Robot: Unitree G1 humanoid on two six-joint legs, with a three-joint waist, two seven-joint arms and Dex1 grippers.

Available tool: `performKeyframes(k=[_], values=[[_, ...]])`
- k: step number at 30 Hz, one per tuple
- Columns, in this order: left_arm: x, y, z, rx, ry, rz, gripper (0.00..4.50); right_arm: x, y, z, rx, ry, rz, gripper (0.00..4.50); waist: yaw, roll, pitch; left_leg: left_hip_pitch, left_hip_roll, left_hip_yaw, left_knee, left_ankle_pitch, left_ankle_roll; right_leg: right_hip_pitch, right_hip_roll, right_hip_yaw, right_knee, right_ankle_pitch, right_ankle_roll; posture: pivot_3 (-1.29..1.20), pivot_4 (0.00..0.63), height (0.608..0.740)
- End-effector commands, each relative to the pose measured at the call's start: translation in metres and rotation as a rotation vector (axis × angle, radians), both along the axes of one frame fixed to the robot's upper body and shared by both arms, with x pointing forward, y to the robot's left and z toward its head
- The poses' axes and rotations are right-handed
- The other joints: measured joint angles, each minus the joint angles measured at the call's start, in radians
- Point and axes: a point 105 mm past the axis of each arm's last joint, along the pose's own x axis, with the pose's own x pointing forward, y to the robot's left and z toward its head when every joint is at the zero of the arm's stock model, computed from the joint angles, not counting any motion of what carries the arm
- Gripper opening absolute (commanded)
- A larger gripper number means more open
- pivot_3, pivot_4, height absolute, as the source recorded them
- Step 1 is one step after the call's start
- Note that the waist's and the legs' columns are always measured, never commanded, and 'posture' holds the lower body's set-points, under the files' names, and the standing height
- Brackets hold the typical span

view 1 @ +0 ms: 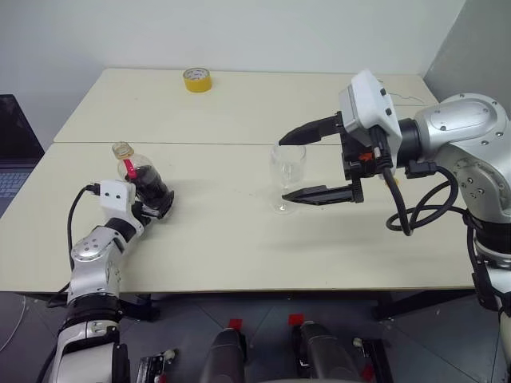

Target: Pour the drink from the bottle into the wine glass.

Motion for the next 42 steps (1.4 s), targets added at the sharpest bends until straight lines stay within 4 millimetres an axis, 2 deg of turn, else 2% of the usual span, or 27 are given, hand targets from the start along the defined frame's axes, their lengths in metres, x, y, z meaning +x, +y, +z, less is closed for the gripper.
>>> performKeyframes(k=[1,4,11,16,18,20,25,28,32,35,38,42], values=[[0.002,-0.004,0.014,-0.004,-0.072,-0.009,3.88,-0.002,-0.002,0.005,-0.004,-0.046,-0.016,4.5,0.0,0.0,0.0,0.0,0.0,0.0,0.001,0.0,0.0,0.0,0.0,0.0,0.001,0.0,0.0,0.0,0.15,0.74],[0.001,-0.005,0.013,0.002,-0.075,-0.008,3.07,0.0,-0.003,0.004,-0.005,-0.044,-0.031,4.5,0.0,0.0,0.0,0.0,0.0,0.0,0.004,0.0,0.0,0.0,0.0,0.0,0.003,0.0,0.0,0.0,0.15,0.74],[-0.005,-0.004,0.023,0.028,-0.101,-0.018,3.07,0.008,-0.012,0.005,0.013,-0.04,-0.087,4.5,-0.001,0.0,0.0,0.0,0.0,0.0,0.01,0.0,0.0,0.0,0.0,0.001,0.009,-0.002,0.003,0.0,0.15,0.74],[0.001,-0.007,0.053,0.111,-0.147,-0.045,3.07,0.024,-0.04,0.01,0.087,-0.014,-0.2,4.5,0.002,0.0,0.0,0.0,0.0,0.0,0.011,0.0,0.0,0.0,0.0,0.0,0.009,-0.001,0.002,0.0,0.15,0.74],[0.009,-0.016,0.077,0.201,-0.174,-0.071,3.07,0.028,-0.055,0.009,0.134,0.019,-0.253,4.5,0.007,-0.002,0.001,0.0,0.0,0.0,0.011,0.0,0.0,0.0,0.0,0.0,0.009,-0.001,0.002,0.0,0.15,0.74],[0.015,-0.023,0.091,0.256,-0.188,-0.094,3.07,0.031,-0.064,0.007,0.166,0.037,-0.295,4.5,0.01,-0.002,0.001,-0.002,-0.001,-0.002,0.011,0.0,0.0,0.0,0.0,0.0,0.008,-0.001,0.003,0.0,0.15,0.74],[0.029,-0.047,0.12,0.415,-0.228,-0.166,3.07,0.04,-0.085,-0.008,0.253,0.105,-0.406,4.5,0.009,-0.002,0.001,-0.002,-0.001,-0.001,0.011,0.0,0.0,0.0,0.0,0.0,0.008,-0.001,0.003,0.0,0.15,0.74],[0.042,-0.07,0.134,0.515,-0.271,-0.209,3.07,0.041,-0.092,-0.021,0.336,0.164,-0.439,4.5,0.007,-0.002,0.001,-0.002,-0.001,-0.001,0.011,0.0,0.0,0.0,0.001,0.001,0.008,-0.001,0.003,0.0,0.15,0.74],[0.05,-0.094,0.145,0.549,-0.318,-0.237,3.07,0.04,-0.09,-0.016,0.455,0.141,-0.431,4.5,-0.001,-0.002,0.001,-0.002,-0.001,-0.001,0.011,0.0,0.0,0.0,0.002,0.002,0.009,-0.001,0.004,0.0,0.15,0.74],[0.054,-0.115,0.15,0.618,-0.355,-0.271,3.07,0.034,-0.088,-0.016,0.479,0.127,-0.419,4.5,-0.005,-0.002,0.001,-0.002,-0.001,0.0,0.011,0.0,0.0,0.0,0.002,0.003,0.009,-0.001,0.004,0.0,0.15,0.74],[0.055,-0.13,0.154,0.702,-0.405,-0.296,3.07,0.029,-0.087,-0.014,0.49,0.117,-0.402,4.5,-0.004,-0.002,0.001,-0.002,-0.001,-0.001,0.011,0.0,0.0,0.0,0.003,0.003,0.009,-0.001,0.004,0.0,0.15,0.74],[0.056,-0.144,0.151,0.775,-0.43,-0.335,3.07,0.025,-0.084,-0.02,0.441,0.107,-0.394,4.5,-0.004,-0.002,0.001,-0.002,-0.001,-0.001,0.011,0.0,0.0,0.0,0.003,0.003,0.009,-0.001,0.004,0.0,0.15,0.74]])
